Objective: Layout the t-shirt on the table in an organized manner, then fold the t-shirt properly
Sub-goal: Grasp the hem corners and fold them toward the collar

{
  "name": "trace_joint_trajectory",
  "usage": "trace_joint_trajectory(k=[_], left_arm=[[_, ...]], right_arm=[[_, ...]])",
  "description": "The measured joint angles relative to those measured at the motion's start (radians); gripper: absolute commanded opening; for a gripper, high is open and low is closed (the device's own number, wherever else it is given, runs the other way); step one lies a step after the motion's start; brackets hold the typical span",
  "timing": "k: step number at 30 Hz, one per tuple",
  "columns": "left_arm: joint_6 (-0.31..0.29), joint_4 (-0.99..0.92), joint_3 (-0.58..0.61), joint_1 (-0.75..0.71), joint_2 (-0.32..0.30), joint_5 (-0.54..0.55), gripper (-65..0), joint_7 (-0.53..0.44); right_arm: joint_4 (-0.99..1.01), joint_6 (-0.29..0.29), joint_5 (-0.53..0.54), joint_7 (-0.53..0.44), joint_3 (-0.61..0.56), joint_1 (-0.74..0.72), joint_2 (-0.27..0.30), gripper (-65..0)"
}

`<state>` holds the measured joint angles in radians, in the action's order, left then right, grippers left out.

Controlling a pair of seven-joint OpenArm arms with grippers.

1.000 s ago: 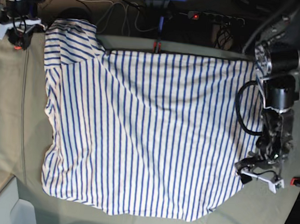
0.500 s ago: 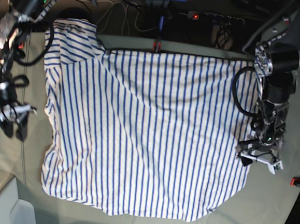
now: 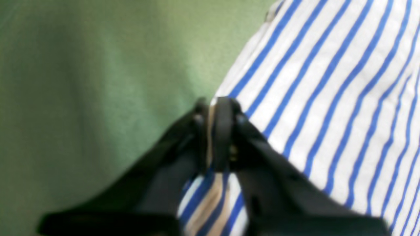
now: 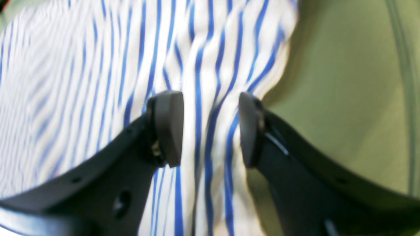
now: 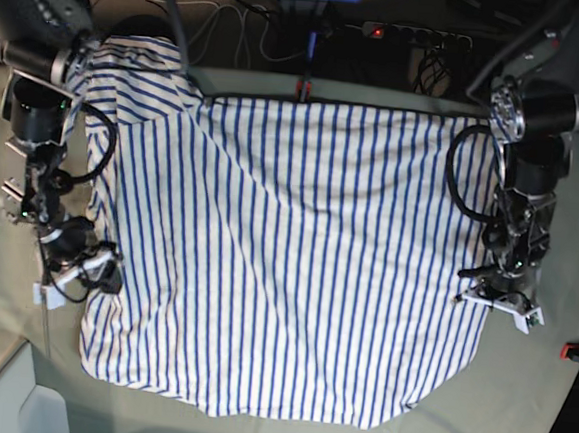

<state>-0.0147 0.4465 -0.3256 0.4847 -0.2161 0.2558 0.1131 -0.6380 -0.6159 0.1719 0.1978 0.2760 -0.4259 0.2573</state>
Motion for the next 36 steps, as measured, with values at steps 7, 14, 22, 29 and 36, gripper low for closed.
trace_joint_trajectory(k=[7,14,22,29,36], left_arm=[[0.0,0.075,0.0,-0.04,0.0,0.0,-64.9,0.024],[0.012,0.423,-0.005,-0.181,-0.002,0.0,-64.9,0.227],[0.014,0.669,-0.004,-0.359,0.008,-0.002,-64.9,0.363],[-0.001,0.921,0.001,-0.542,0.039,0.006,-64.9,0.355],[0.01,1.098,0.002,-0.75,0.039,0.003,-64.9,0.368]], right_arm=[[-0.002,0.108,0.001,-0.007,-0.153,0.026,-0.003,-39.2],[-0.004,0.123,0.009,-0.004,-0.167,0.04,-0.002,-65.0],[-0.557,0.125,0.013,0.001,-0.097,0.433,0.016,-65.0],[-0.8,0.13,0.016,-0.003,0.153,0.635,-0.101,-65.0],[-0.793,0.127,0.009,0.0,0.224,0.692,-0.124,-65.0]])
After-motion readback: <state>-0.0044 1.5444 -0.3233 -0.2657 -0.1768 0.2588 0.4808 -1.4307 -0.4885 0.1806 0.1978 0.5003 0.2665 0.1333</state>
